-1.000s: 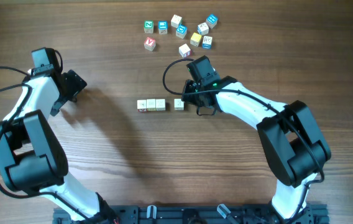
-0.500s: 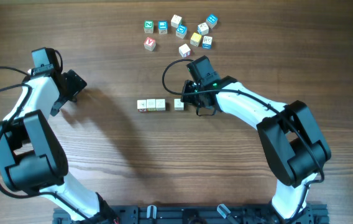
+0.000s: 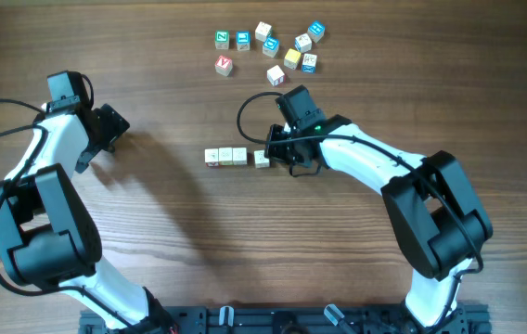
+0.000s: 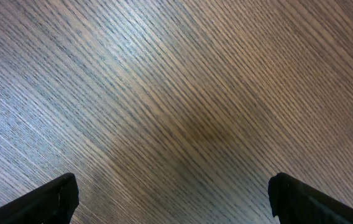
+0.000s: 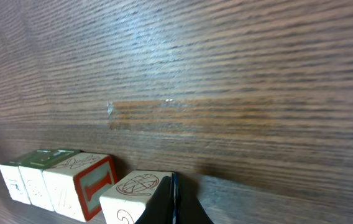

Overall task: Form a horizontal line
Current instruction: 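Push the 3 block left against the row with the right gripper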

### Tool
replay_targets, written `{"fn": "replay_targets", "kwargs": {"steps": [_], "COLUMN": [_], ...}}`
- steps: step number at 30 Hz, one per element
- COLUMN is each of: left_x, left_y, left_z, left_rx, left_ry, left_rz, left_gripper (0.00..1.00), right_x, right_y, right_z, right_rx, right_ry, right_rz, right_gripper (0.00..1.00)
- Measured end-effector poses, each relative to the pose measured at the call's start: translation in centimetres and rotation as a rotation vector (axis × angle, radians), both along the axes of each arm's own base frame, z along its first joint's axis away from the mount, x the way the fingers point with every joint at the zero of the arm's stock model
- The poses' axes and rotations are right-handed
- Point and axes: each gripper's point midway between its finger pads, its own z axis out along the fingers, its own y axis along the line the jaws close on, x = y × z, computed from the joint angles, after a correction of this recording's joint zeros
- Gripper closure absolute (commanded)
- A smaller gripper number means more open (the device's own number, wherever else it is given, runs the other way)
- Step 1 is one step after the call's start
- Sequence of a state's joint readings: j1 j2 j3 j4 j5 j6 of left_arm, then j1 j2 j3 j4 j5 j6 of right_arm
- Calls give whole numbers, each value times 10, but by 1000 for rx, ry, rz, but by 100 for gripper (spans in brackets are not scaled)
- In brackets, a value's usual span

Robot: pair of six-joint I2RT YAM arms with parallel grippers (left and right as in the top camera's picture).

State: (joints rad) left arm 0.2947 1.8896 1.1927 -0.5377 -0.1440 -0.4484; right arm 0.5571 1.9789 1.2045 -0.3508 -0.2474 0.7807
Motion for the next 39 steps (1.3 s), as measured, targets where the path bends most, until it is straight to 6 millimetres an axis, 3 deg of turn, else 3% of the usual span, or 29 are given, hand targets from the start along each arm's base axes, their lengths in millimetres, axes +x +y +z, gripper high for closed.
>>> {"fn": "replay_targets", "kwargs": {"steps": [9,14,21,27,33,39], "left_x": [0,0,0,0,0,0], "left_y": [0,0,0,0,0,0], "left_z": [0,0,0,0,0,0], "left_rx": [0,0,0,0,0,0], "left_ry": [0,0,0,0,0,0], "left_rz": [0,0,0,0,0,0], "left_gripper": [0,0,0,0,0,0], "right_x": [-4,-21,-17,-16,-51,-72], "right_y": [1,-7,12,12,-10,10], "right_z": [-1,-8,1,1,-14,-14], "right_rx": [14,-14,69,71,-38,-54], "right_ry": [39,137,119,117,265,258], "right_rz": [-46,-90,-72,-74,-80,22], "right_gripper": [96,96,96,96,96,96]}}
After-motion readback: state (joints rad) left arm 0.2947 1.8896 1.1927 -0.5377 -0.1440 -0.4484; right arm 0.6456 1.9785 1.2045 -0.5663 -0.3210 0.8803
